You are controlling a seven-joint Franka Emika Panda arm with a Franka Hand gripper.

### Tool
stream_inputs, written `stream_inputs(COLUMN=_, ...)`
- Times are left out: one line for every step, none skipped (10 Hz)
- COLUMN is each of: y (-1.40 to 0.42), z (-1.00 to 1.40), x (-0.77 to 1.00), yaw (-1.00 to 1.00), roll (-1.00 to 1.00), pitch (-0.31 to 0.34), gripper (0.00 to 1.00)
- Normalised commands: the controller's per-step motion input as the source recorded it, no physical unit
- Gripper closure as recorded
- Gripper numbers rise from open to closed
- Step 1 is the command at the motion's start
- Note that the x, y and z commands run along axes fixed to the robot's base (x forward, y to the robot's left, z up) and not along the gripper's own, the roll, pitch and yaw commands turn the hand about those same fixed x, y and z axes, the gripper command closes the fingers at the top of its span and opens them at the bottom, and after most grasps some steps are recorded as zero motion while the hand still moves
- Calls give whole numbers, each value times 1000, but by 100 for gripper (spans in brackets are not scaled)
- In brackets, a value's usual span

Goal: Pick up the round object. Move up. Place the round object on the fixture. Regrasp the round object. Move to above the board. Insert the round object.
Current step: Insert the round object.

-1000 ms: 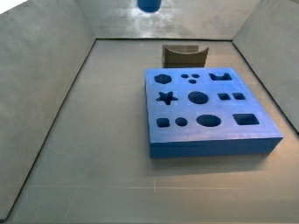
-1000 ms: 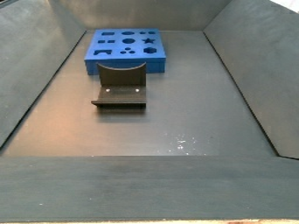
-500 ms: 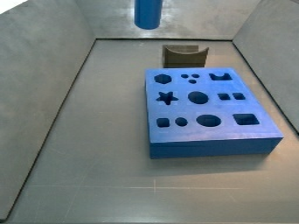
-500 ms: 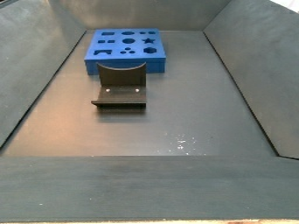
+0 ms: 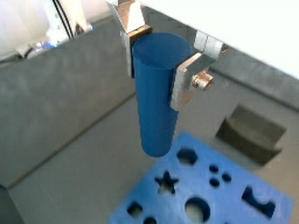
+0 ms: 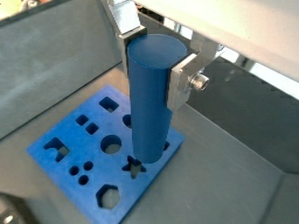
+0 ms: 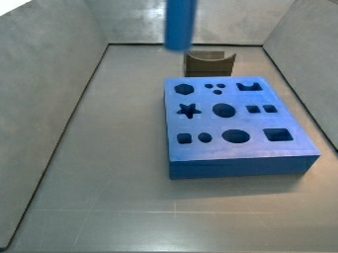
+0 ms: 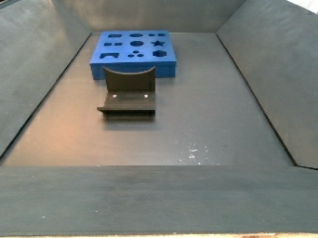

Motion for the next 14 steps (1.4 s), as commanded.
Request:
stream_inputs(y=0, z=-629, x=1000, yaw=0, roll=-181, pitch=0, gripper=100)
stream_inputs(y=0, z=-529, x=1000, yaw=0, roll=-97, pitch=0, gripper=100)
stream_inputs(y=0, z=-400, x=1000, yaw=0, roll=-3, pitch=26, gripper=100)
stream_inputs(y=0, z=-343, x=1000, yaw=0, roll=0, pitch=59, gripper=100)
stream_inputs(y=0, z=-257, x=1000, yaw=0, roll=16, pitch=83, gripper=100)
stream_inputs(y=0, z=-209, x=1000, yaw=0, roll=26, pitch=76, gripper=100)
stream_inputs(y=0, z=-197, x=1000, yaw=0, roll=20, pitch=71, gripper=100)
stream_inputs(y=0, z=-194, x=1000, yaw=0, roll=21, pitch=73, gripper=100)
stream_inputs(y=0, z=-194, x=1000, yaw=0, roll=24, pitch=69, gripper=100)
stream_inputs(y=0, z=-206, x=1000, yaw=0, roll=49, pitch=53, gripper=100)
stream_inputs(y=0, z=-209, x=1000, yaw=0, roll=53, pitch=33, gripper=100)
stream_inputs(y=0, z=-206, x=1000, yaw=0, roll=51, pitch=30, gripper=100)
stream_inputs(y=0, z=-211, x=1000, yaw=0, roll=53, pitch=33, gripper=100)
stream_inputs(y=31, z=-211, x=1000, yaw=0, roll=64, pitch=23, gripper=100)
